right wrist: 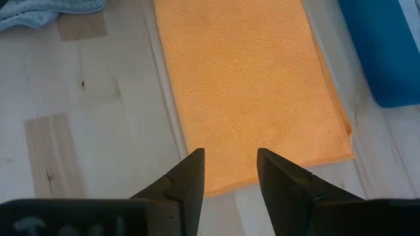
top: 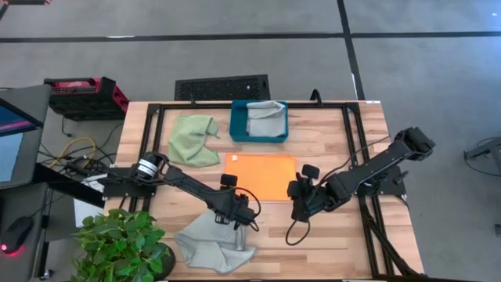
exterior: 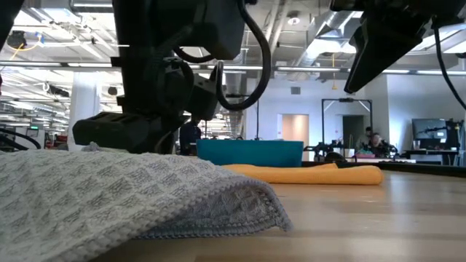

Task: Fold microfiber towels
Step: Fold the orange towel

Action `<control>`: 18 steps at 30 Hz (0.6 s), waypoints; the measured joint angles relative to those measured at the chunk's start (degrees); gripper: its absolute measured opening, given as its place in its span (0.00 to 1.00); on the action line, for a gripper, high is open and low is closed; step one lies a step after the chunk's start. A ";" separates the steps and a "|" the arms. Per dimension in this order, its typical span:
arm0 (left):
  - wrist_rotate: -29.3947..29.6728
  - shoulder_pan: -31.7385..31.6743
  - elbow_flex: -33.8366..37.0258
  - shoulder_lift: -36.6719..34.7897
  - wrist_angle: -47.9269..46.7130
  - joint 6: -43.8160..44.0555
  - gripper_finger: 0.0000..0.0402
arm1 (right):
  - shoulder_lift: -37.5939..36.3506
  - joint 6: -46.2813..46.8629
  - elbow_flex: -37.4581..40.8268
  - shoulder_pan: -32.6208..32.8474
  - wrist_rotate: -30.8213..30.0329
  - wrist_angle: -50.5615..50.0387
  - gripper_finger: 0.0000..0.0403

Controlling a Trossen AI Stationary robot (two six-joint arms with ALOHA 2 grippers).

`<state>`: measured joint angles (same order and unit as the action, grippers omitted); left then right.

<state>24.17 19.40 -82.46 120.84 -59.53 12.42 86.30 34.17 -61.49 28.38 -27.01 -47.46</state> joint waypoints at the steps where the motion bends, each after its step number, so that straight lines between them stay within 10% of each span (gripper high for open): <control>1: -0.58 0.00 0.11 0.00 -0.01 -0.67 0.27 | 0.00 0.28 0.00 0.00 -0.02 0.00 0.40; 8: -2.06 -0.28 -0.37 0.17 0.20 -1.19 0.04 | 0.02 0.35 0.00 0.00 -0.02 -0.05 0.40; 18: 2.89 -2.30 -8.94 0.61 -1.54 -10.27 0.00 | -0.15 0.35 -0.01 0.15 -0.04 -1.06 0.40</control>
<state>27.05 17.09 -91.41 121.45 -61.08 2.14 86.16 34.52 -61.51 28.53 -27.05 -48.52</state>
